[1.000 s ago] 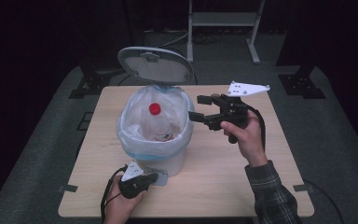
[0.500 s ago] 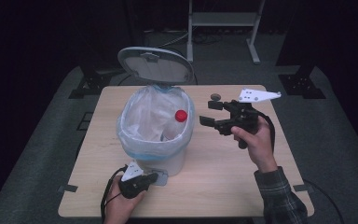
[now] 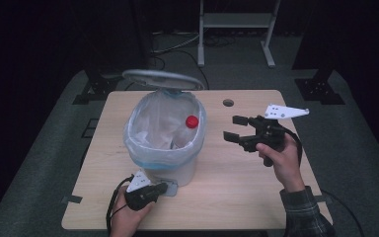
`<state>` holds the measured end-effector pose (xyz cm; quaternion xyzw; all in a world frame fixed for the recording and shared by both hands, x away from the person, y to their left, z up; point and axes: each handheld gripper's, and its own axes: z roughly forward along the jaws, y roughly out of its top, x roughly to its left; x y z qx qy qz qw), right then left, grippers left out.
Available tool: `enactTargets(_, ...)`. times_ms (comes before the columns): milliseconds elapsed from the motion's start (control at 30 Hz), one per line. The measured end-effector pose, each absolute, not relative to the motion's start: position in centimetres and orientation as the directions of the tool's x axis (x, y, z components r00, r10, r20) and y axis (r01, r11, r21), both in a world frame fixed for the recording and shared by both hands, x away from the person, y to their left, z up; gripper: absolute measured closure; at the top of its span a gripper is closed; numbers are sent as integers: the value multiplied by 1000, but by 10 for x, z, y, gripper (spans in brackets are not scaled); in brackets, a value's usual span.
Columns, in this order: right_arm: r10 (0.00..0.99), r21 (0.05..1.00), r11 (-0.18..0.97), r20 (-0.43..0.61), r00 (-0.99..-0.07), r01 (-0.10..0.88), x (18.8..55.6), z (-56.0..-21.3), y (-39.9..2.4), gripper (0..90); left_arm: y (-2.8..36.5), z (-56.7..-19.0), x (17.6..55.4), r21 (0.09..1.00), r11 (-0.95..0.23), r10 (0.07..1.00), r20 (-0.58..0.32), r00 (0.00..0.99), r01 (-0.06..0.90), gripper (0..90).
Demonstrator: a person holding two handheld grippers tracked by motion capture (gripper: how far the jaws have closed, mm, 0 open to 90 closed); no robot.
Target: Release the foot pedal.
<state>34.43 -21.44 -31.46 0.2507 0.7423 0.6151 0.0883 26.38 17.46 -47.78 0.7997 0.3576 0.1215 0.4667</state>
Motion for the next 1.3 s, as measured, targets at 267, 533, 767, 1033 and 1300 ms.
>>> enactTargets(267, 505, 949, 132, 184, -843, 286, 342, -324, -225, 241, 176, -471, 260, 861, -269, 678, -148, 720, 431, 774)
enactTargets(533, 518, 945, 153, 173, -838, 289, 342, -329, -226, 240, 177, -466, 257, 855, -290, 682, -131, 720, 430, 677)
enactTargets(767, 532, 940, 160, 176, -828, 303, 341, -336, -230, 240, 179, -460, 249, 853, -294, 685, -128, 717, 432, 568)
enactTargets(1033, 545, 934, 175, 172, -820, 312, 344, -347, -234, 233, 190, -456, 241, 848, -284, 714, -125, 689, 448, 447)
enactTargets(1300, 582, 934, 178, 153, -799, 309, 342, -351, -245, 233, 206, -453, 236, 852, -267, 738, -119, 664, 450, 346)
